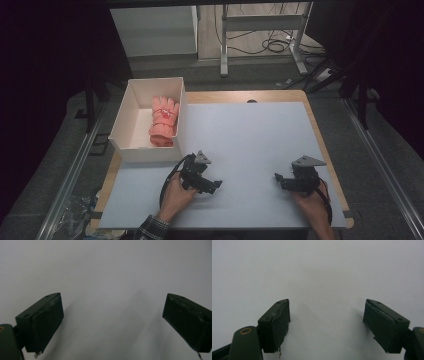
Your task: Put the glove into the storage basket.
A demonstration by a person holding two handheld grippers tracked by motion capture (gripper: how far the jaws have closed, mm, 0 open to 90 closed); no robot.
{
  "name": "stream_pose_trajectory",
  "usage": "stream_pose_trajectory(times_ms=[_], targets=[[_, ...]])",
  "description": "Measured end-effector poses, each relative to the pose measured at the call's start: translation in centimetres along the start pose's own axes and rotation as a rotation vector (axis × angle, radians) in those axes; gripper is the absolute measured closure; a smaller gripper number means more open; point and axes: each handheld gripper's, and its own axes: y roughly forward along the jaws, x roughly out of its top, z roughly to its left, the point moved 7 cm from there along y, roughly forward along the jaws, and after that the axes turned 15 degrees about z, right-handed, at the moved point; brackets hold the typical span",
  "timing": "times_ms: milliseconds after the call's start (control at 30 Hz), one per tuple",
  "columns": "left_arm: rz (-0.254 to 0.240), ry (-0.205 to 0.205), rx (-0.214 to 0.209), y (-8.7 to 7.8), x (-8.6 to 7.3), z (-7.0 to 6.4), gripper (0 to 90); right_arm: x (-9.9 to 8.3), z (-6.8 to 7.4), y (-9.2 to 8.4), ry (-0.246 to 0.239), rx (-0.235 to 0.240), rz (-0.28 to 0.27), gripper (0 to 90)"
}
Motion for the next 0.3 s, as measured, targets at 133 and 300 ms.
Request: stream_pose_trajectory(times_ms=[133, 300], targets=[[-0.02, 0.025, 0.016, 0.45, -0.73, 0.26, 3.7, 0.0, 0.0, 0.0, 0.0, -0.001, 0.0, 22.0], [-0.02, 0.067, 0.066, 0.88, -0.89, -0.14, 0.3, -0.01, 0.0, 0.01, 0.0, 0.0, 0.0, 21.9]])
